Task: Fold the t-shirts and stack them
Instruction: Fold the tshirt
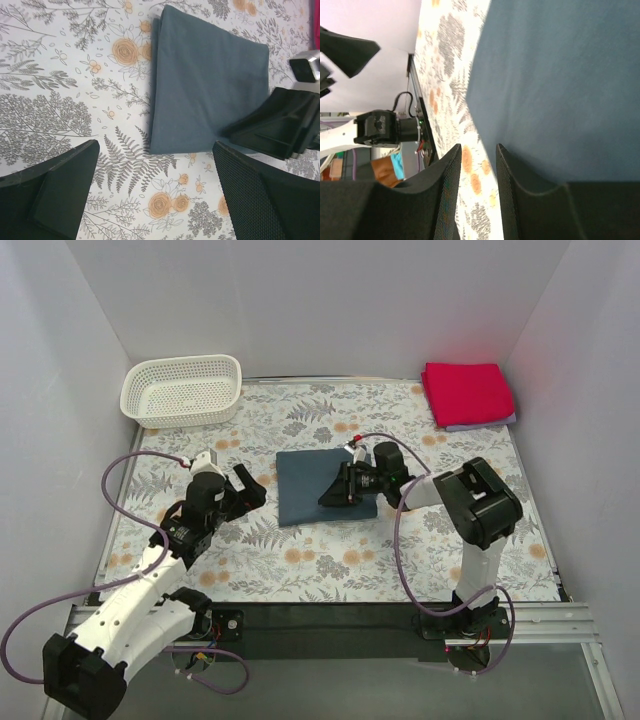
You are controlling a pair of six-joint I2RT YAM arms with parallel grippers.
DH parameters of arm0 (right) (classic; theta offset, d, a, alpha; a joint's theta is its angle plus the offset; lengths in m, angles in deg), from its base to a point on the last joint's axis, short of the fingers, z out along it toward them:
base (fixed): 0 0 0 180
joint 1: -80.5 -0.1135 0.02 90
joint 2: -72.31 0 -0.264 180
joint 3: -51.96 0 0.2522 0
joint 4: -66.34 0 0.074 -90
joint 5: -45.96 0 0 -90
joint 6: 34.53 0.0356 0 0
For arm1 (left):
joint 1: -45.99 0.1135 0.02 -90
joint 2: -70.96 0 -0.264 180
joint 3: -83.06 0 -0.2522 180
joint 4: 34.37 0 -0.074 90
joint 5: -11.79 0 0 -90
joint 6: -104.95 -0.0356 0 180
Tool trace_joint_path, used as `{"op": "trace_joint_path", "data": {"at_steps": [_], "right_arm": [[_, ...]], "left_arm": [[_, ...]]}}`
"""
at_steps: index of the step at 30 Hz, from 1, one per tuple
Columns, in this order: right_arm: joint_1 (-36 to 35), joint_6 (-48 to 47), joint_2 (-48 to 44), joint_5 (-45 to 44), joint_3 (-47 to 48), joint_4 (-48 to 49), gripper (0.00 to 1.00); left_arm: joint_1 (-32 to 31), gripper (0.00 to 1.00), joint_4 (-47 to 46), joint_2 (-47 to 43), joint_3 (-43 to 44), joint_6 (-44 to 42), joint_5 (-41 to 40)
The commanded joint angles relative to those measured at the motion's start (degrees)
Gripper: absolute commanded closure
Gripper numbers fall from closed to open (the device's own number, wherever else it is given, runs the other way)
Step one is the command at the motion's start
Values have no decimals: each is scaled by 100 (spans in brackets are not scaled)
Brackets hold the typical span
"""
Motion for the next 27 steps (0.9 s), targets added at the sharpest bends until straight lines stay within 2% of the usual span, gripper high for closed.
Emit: {"op": "trace_joint_path", "data": {"at_steps": [1,6,14,22,27], "right_arm": [[311,-210,-831,49,-414,-47,65],[716,-552,-1080,252,-1039,-65,65],[1314,-1195,-86,261,-1594,155,66],[1594,-958,-1640,287,-1647,85,66],[1938,-957,-1669,296,-1471,14,65]], "left_arm": [[-16,10,57,-246,172,-499,-476],[-8,10,-163,-439,31,-509,-336],[1,10,-180,-360,39,-579,-266],[10,10,-215,-351,22,-597,-231],[1,10,-251,-325,-5,-605,-187]]}}
